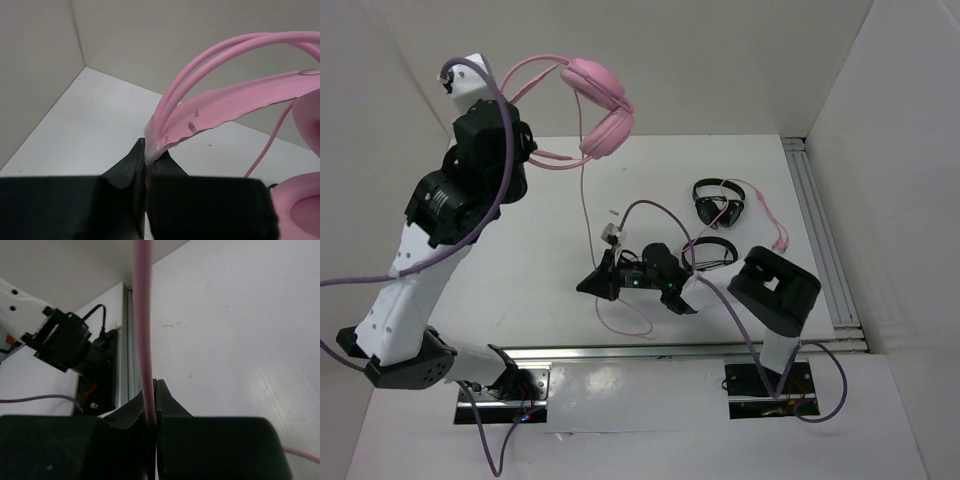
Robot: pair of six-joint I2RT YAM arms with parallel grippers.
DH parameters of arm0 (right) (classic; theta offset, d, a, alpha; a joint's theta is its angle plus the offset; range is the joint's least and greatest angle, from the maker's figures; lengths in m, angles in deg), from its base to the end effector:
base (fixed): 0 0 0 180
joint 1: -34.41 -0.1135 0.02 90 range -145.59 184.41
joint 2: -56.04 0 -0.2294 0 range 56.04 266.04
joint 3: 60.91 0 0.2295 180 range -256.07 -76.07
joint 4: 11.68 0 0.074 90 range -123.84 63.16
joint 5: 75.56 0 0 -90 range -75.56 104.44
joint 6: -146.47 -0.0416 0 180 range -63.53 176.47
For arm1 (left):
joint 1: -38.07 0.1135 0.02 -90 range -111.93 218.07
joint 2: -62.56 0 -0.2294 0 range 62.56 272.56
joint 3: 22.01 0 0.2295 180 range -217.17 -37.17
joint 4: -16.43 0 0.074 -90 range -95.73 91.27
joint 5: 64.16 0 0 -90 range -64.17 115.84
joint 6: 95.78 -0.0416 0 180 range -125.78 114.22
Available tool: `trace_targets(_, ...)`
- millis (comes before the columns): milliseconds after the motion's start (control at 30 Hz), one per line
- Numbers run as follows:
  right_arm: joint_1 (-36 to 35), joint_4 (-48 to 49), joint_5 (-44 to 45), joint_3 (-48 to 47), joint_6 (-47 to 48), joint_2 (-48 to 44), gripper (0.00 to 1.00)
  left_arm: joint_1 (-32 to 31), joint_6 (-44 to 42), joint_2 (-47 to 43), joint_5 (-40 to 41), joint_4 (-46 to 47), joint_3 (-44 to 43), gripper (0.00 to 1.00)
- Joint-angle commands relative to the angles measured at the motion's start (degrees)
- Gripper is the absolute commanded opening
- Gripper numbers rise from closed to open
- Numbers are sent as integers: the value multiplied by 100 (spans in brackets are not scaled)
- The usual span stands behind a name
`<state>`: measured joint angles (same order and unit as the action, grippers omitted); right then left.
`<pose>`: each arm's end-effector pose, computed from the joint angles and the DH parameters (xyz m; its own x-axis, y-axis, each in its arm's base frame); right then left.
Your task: Wrap the headphones
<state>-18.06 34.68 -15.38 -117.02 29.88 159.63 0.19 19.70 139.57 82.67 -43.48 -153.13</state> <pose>0.1902 0.2815 0.1652 -0.4542 0.0462 -0.8897 -0.8808 0.1270 0.4562 0.1786 -0.0949 0.5132 0.0662 -0.3497 -0.9345 -0.3244 0.8781 -0.3516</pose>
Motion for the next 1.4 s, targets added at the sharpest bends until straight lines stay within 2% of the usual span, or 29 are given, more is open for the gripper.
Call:
trace_targets(0,-421,-927,607,16,707,-865,7,229,186,261,337,757,-295,0)
trace_targets(133,-1044,-2150,1231,17,1392,-1795,2,879,265,638,178,539,-226,0)
trace_targets(233,-1545,-3222,2487,17,1927,-2394,0,1195,318,771,354,170,81,0)
trace_targets(400,-2038,-4864,3445,-605,2543,-3291,0,1389,107,771,258,274,1520,0)
trace_targets(500,-2162,-5760,4095,-993,3044,-3433,0,1389,-78,771,-267,2,2207,0)
trace_targets(567,-2215,-6124,4501,-1344,3361,-3495,0,1389,-636,675,-725,185,2656,0)
trace_targets(600,-2215,-6264,4703,-1459,3475,-3564,0,1389,-884,588,-1031,299,3014,0)
trace_targets(633,-2267,-6510,5123,-1669,3676,-3635,0,1389,-1165,587,-1722,300,3175,0)
trace_targets(667,-2268,-6582,5336,-1758,3774,-3635,0,1389,-1481,526,-1955,300,3289,0)
trace_targets(800,-2268,-6697,6426,-2092,4328,-3759,0,1109,-1835,52,-2439,177,3869,0)
trace_targets(833,-2268,-6610,6871,-2145,4442,-3759,0,1056,-1836,-36,-2632,125,3932,0)
trace_targets(967,-2084,-5962,7533,-2277,5075,-3688,0,722,-2125,-449,-3264,37,4213,0)
trace_targets(1000,-1909,-5836,7535,-2277,5302,-3619,0,574,-2221,-633,-3580,37,4318,0)
trace_targets(1067,-1698,-5485,7675,-2277,5479,-3566,0,415,-2222,-792,-3714,-77,4388,0)
trace_targets(1167,-1136,-5194,7439,-2277,5533,-3513,0,116,-2345,-1100,-4013,-130,4451,0)
trace_targets(1300,-397,-5263,6605,-2355,5331,-3512,5,-34,-2398,-1478,-4286,-464,4258,0)
trace_targets(1367,32,-5351,6175,-2435,5059,-3452,11,-105,-2398,-1636,-4426,-543,4013,0)
